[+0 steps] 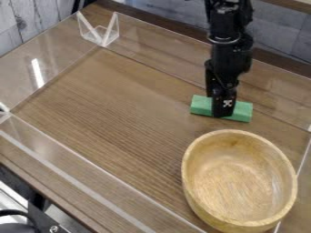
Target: Put green object into wooden bowl
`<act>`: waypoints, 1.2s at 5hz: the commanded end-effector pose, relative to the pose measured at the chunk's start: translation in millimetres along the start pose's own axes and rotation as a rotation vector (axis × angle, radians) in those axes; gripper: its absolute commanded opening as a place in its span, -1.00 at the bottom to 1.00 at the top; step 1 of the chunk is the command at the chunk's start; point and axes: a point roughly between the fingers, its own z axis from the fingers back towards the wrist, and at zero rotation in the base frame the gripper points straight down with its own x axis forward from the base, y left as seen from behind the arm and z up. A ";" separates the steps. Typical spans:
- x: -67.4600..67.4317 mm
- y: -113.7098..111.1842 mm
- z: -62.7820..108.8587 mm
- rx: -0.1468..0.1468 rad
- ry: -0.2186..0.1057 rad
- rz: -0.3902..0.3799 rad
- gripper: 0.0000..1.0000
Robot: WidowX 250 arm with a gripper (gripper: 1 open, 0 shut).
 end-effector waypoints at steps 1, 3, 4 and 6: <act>5.4 18.5 7.2 0.013 -0.011 -0.003 1.00; 6.3 22.9 -8.5 -0.022 0.017 -0.029 1.00; 3.5 15.2 -16.9 -0.040 0.031 -0.062 1.00; -8.7 10.1 -23.3 -0.070 0.054 -0.114 1.00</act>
